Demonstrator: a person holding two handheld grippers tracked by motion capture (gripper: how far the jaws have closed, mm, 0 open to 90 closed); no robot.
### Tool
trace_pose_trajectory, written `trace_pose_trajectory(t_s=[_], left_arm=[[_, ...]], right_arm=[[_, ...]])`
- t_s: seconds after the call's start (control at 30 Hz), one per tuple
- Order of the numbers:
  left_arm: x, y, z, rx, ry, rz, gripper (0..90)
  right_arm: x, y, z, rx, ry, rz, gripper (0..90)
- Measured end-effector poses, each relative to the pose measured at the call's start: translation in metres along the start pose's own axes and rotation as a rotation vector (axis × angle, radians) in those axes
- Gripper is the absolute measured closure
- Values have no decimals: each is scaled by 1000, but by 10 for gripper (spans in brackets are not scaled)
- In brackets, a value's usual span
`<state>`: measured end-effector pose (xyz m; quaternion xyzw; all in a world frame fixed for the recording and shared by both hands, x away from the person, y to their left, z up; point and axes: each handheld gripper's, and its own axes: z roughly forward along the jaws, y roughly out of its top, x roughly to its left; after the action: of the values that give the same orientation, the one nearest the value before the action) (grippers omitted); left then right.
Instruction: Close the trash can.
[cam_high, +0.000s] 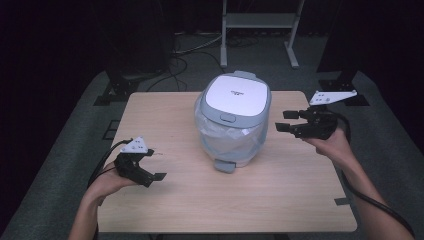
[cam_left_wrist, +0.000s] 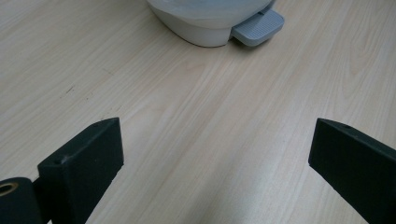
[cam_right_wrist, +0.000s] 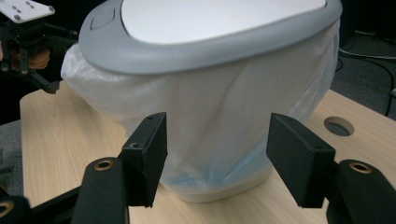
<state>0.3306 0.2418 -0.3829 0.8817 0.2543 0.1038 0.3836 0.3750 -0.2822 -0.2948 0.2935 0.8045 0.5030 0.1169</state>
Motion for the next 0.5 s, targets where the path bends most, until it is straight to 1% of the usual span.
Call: trace_pose_trajectory(t_s=[0.07,0.17,0.2,0.4,0.5], left_arm=[[0,-1,0,-2,1,-3,22],[0,-3,1,-1,7,-1,23],[0,-3,1,-6,8,-7,23],[0,-8,5,-7,20,-9,23],[-1,-10,6,-17,21,-16,22]], right_arm=[[0,-6,0,2,2,5,371],[1,-15,3,15,-9,3,365],[1,-19,4,21,-11,5,363],[1,-34,8,23,-17,20,356],[0,-41,9,25,-22,25,356]])
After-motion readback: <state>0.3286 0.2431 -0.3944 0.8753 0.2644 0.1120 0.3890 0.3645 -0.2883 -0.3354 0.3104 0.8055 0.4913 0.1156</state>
